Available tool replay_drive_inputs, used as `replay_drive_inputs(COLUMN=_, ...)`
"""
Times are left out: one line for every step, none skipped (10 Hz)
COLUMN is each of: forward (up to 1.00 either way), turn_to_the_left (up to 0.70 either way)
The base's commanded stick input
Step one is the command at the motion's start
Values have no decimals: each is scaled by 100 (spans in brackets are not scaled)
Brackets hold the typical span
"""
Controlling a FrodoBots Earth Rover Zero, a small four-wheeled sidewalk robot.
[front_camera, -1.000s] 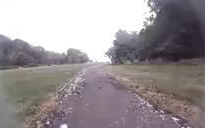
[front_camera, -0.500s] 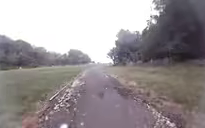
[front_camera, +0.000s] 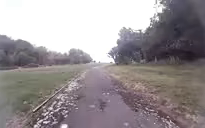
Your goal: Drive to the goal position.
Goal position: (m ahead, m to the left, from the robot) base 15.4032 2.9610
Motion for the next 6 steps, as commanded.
replay_drive_inputs(forward=94, turn_to_the_left=35)
replay_drive_inputs(forward=95, turn_to_the_left=29)
replay_drive_inputs(forward=95, turn_to_the_left=0)
replay_drive_inputs(forward=95, turn_to_the_left=0)
replay_drive_inputs(forward=95, turn_to_the_left=0)
replay_drive_inputs(forward=96, turn_to_the_left=0)
